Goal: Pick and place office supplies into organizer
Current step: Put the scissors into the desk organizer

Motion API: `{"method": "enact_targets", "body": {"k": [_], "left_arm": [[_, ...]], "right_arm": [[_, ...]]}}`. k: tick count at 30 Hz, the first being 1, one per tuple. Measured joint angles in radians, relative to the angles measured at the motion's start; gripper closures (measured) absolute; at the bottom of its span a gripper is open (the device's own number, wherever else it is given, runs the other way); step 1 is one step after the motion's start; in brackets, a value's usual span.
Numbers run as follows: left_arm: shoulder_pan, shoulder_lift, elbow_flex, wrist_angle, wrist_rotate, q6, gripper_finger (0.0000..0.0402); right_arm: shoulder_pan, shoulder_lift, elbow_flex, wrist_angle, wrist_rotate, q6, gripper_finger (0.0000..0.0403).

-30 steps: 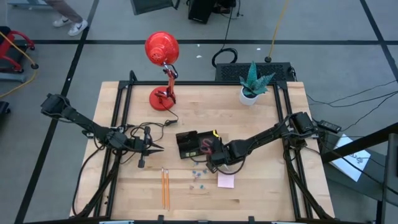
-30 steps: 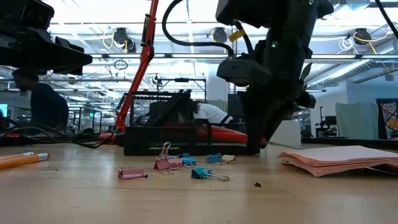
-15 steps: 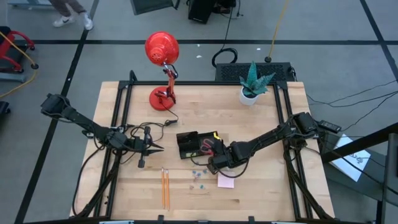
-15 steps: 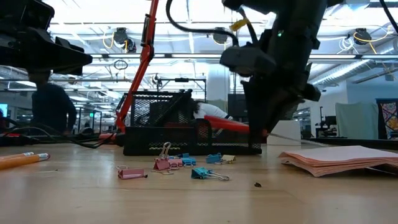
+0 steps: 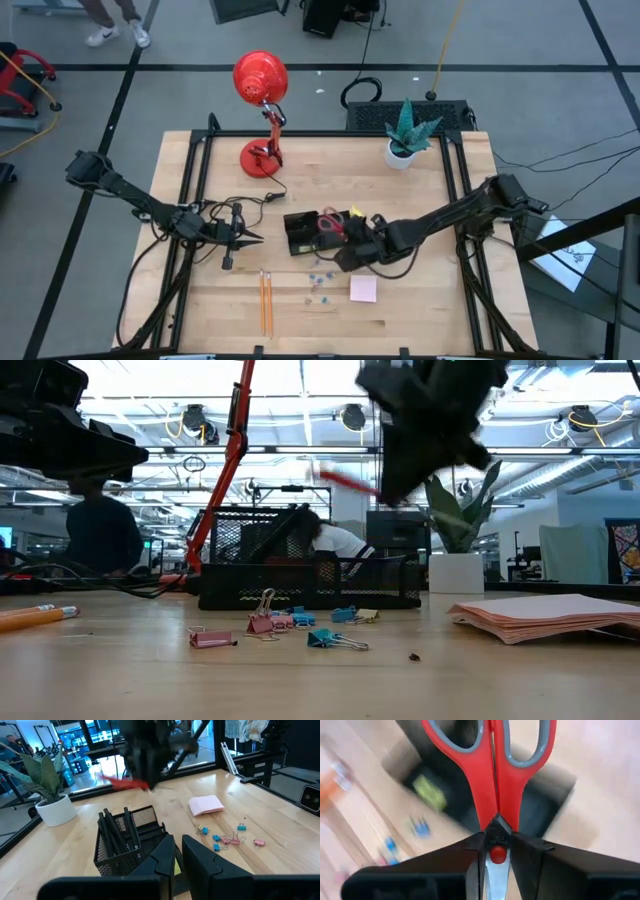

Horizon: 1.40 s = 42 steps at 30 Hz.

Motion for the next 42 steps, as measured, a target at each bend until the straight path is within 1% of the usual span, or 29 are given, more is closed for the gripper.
{"method": "enact_targets", "body": {"k": [3, 5, 6, 9, 11, 13, 16, 19, 22, 28, 30, 31, 33, 36, 42], "left_arm": [[0.000, 0.000, 0.000, 0.000, 0.000, 0.000, 0.0360], [0.000, 0.000, 0.000, 0.000, 0.000, -0.001, 0.0360], [0.000, 0.000, 0.000, 0.000, 0.000, -0.002, 0.0360], [0.000, 0.000, 0.000, 0.000, 0.000, -0.002, 0.0360], [0.000, 0.000, 0.000, 0.000, 0.000, 0.004, 0.0360], [0.000, 0.000, 0.000, 0.000, 0.000, 0.023, 0.0360], [0.000, 0.000, 0.000, 0.000, 0.000, 0.052, 0.0360], [0.000, 0.000, 0.000, 0.000, 0.000, 0.053, 0.0360], [0.000, 0.000, 0.000, 0.000, 0.000, 0.053, 0.0360], [0.000, 0.000, 0.000, 0.000, 0.000, 0.051, 0.0360], [0.000, 0.000, 0.000, 0.000, 0.000, 0.051, 0.0360], [0.000, 0.000, 0.000, 0.001, 0.000, 0.051, 0.0360], [0.000, 0.000, 0.000, 0.011, 0.000, 0.051, 0.0360], [0.000, 0.000, 0.000, 0.047, 0.000, 0.051, 0.0360], [0.000, -0.001, 0.000, 0.093, -0.001, 0.085, 0.0360]], "right_arm": [[-0.001, -0.053, 0.004, 0.181, 0.135, -0.208, 0.0349], [-0.001, -0.072, 0.004, 0.344, 0.189, -0.399, 0.0349], [-0.001, -0.073, 0.004, 0.429, 0.195, -0.491, 0.0349], [-0.006, -0.061, 0.004, 0.684, 0.200, -0.759, 0.0349], [-0.013, -0.037, 0.005, 0.836, 0.174, -0.902, 0.0349], [-0.023, -0.003, 0.005, 0.944, 0.136, -1.008, 0.0349], [-0.038, 0.062, 0.004, 1.080, 0.103, -1.107, 0.0349], [-0.047, 0.128, 0.004, 1.206, 0.102, -1.176, 0.0349], [-0.051, 0.181, -0.027, 1.364, 0.101, -1.230, 0.0349], [-0.061, 0.200, -0.199, 1.750, 0.097, -1.292, 0.0349], [-0.079, 0.200, -0.259, 1.846, 0.055, -1.268, 0.0349], [-0.089, 0.200, -0.280, 1.873, 0.034, -1.246, 0.0349], [-0.106, 0.200, -0.301, 1.884, 0.031, -1.205, 0.0349], [-0.124, 0.200, -0.306, 1.847, 0.025, -1.175, 0.0349], [-0.129, 0.202, -0.303, 1.807, 0.022, -1.175, 0.0349]]}}
